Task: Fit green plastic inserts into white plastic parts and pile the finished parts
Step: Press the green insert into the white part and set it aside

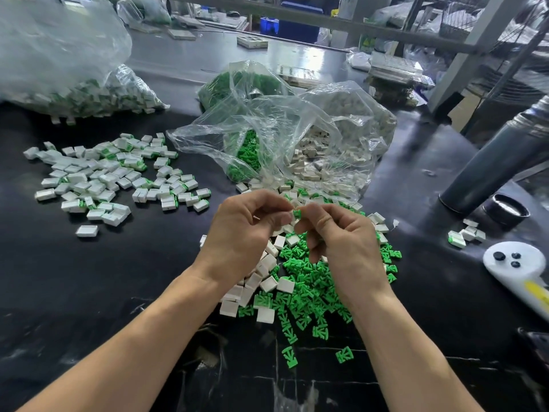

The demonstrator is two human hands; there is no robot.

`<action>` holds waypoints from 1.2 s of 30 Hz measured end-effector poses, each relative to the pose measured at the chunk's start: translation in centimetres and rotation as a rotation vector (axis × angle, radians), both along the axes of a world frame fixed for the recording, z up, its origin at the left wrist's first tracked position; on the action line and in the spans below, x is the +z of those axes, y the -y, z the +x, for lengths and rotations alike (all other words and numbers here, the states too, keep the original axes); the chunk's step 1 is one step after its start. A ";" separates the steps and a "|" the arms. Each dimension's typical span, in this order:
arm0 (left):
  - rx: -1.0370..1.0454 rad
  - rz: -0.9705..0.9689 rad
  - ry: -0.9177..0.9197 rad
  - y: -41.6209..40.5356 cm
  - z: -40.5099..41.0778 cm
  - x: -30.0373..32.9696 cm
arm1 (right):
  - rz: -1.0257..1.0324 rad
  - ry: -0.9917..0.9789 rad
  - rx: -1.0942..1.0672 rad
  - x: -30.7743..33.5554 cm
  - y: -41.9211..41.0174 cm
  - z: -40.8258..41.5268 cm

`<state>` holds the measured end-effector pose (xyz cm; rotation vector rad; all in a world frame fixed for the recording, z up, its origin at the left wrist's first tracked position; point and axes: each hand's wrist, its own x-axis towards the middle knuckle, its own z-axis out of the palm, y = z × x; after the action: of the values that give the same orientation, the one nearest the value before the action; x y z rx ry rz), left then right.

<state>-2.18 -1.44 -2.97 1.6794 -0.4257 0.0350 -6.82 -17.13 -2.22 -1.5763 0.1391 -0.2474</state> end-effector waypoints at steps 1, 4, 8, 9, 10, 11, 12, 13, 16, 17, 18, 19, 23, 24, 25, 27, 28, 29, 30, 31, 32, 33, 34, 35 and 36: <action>-0.006 -0.014 -0.010 0.1 0.0 0.0 | 0.036 -0.009 -0.007 0.1 -0.2 0.1; -0.034 -0.057 -0.034 0.5 -0.1 0.1 | 0.106 -0.068 0.025 0.3 -0.9 0.1; -0.131 -0.125 -0.069 1.2 -0.8 0.2 | 0.056 -0.147 0.031 0.3 -2.1 0.2; -0.147 -0.141 -0.082 1.3 -0.9 0.2 | 0.040 -0.148 0.014 0.4 -2.4 0.2; -0.155 -0.153 -0.092 1.5 -1.1 0.1 | 0.039 -0.141 -0.005 0.5 -2.6 0.2; -0.155 -0.157 -0.096 1.7 -1.2 0.1 | 0.052 -0.126 -0.021 0.5 -2.7 0.2; -0.147 -0.150 -0.094 1.8 -1.2 0.0 | 0.061 -0.106 -0.034 0.5 -2.8 0.2; -0.139 -0.140 -0.089 2.0 -1.3 0.1 | 0.053 -0.084 -0.048 0.4 -2.8 0.2; -0.140 -0.125 -0.088 2.1 -1.4 0.3 | 0.051 -0.034 -0.074 0.1 -2.8 0.2; -0.135 -0.121 -0.087 2.0 -1.4 0.3 | 0.070 -0.022 -0.066 0.1 -2.8 0.2; -0.126 -0.120 -0.087 1.9 -1.3 0.4 | 0.085 -0.011 -0.052 0.1 -2.9 0.1; -0.117 -0.126 -0.088 1.8 -1.3 0.4 | 0.084 -0.004 -0.039 0.1 -2.9 0.1; -0.099 -0.137 -0.089 1.7 -1.3 0.5 | 0.057 0.003 -0.016 0.1 -2.9 0.3; -0.101 -0.136 -0.093 1.7 -1.3 0.4 | 0.060 0.006 -0.021 0.0 -2.9 0.4; -0.104 -0.133 -0.095 1.8 -1.3 0.3 | 0.057 0.012 -0.027 -0.1 -2.8 0.4; -0.110 -0.120 -0.097 1.9 -1.3 0.2 | 0.010 0.017 -0.056 -0.3 -2.8 0.5; -0.112 -0.118 -0.102 2.0 -1.3 0.1 | -0.024 0.022 -0.082 -0.4 -2.8 0.5; -0.112 -0.121 -0.108 2.0 -1.3 0.1 | -0.054 0.031 -0.109 -0.6 -2.9 0.6; -0.111 -0.122 -0.113 2.0 -1.3 0.0 | -0.074 0.034 -0.130 -0.6 -2.9 0.6; -0.108 -0.122 -0.117 2.1 -1.3 0.0 | -0.089 0.034 -0.141 -0.7 -3.0 0.7; -0.107 -0.121 -0.121 2.0 -1.2 -0.1 | -0.097 0.034 -0.149 -0.8 -3.1 0.9; -0.105 -0.123 -0.122 2.0 -1.2 -0.1 | -0.100 0.034 -0.151 -1.0 -3.1 1.0; -0.101 -0.124 -0.120 2.0 -1.1 -0.2 | -0.100 0.031 -0.155 -1.0 -3.1 1.2; -0.096 -0.125 -0.117 2.0 -1.1 -0.2 | -0.103 0.024 -0.162 -1.1 -3.1 1.4; -0.091 -0.124 -0.117 2.0 -1.0 -0.2 | -0.106 0.017 -0.171 -1.2 -3.1 1.5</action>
<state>-3.21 -3.46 -3.21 1.5296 -0.4034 -0.1015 -5.31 -14.07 -3.45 -1.6689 0.2516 -0.4078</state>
